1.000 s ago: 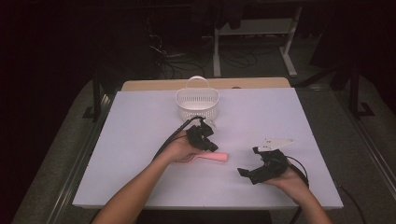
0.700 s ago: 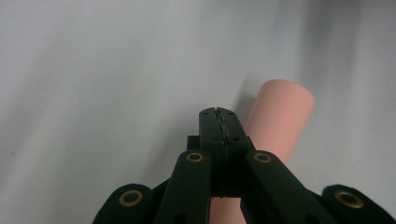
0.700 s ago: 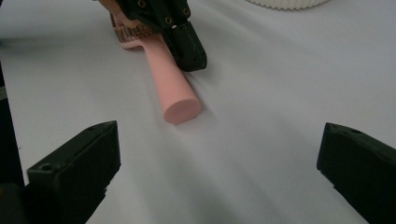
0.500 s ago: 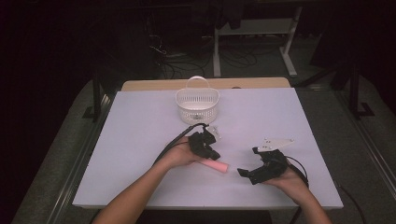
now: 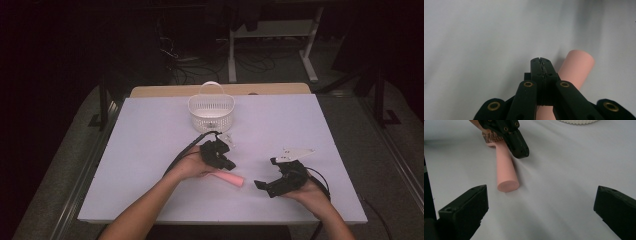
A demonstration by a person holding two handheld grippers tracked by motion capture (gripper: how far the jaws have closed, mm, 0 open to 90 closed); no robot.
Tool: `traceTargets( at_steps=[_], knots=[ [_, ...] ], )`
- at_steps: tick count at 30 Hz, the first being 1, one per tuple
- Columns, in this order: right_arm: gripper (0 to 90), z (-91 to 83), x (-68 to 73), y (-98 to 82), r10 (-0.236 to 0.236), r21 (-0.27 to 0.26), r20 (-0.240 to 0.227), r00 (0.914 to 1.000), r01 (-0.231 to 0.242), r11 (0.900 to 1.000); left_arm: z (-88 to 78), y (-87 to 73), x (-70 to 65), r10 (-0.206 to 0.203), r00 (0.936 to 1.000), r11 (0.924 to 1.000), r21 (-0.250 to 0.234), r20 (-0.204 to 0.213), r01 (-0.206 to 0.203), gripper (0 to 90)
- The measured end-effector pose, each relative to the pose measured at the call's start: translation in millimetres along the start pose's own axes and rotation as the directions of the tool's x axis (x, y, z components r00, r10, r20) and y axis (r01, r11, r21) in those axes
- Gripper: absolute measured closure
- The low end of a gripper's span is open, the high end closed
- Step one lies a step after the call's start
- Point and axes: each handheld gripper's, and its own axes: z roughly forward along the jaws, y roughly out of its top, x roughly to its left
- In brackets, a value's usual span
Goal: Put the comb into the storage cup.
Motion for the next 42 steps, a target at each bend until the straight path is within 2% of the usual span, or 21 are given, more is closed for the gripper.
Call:
traceTargets(
  at_steps=[6, 9, 17, 26, 32, 34, 42],
  knots=[
    [0.0, 0.2, 0.0, -0.1, -0.001, 0.001, 0.000, 1.0000, 0.001, 1.000, -13.6, -2.9, 2.0, -0.014, 0.9999, 0.9984, -0.055, 0.005, 0.014, 84.9],
    [0.0, 0.3, 0.0, -0.1, -0.002, 0.002, -0.001, 1.0000, 0.002, 1.000, -22.9, -5.5, 1.7, -0.026, 0.9997, 0.9952, -0.094, 0.003, 0.026, 81.7],
    [0.0, 0.5, 0.0, -0.1, 0.000, 0.003, 0.000, 1.0000, 0.000, 1.000, -49.0, -18.4, 1.3, -0.052, 0.9986, 0.9830, -0.177, -0.007, 0.050, 69.5],
    [0.0, 0.1, -0.5, -0.2, 0.001, 0.001, -0.001, 1.0000, -0.001, 1.000, -73.3, -40.3, -2.1, -0.077, 0.9962, 0.9700, -0.234, -0.042, 0.065, 60.2],
    [0.0, -0.3, -0.2, -0.2, 0.000, 0.001, -0.001, 1.0000, 0.000, 1.000, -88.5, -59.5, -3.1, -0.108, 0.9915, 0.9603, -0.266, -0.073, 0.085, 52.0],
    [0.0, -0.2, -0.1, -0.2, -0.001, 0.001, -0.001, 1.0000, 0.001, 1.000, -93.4, -66.6, -3.8, -0.130, 0.9879, 0.9522, -0.288, -0.084, 0.101, 48.5],
    [0.0, 0.4, 0.3, -0.2, -0.003, 0.003, -0.001, 1.0000, 0.003, 1.000, -108.0, -94.1, -6.6, -0.176, 0.9776, 0.9332, -0.336, -0.116, 0.128, 35.8]
  ],
)
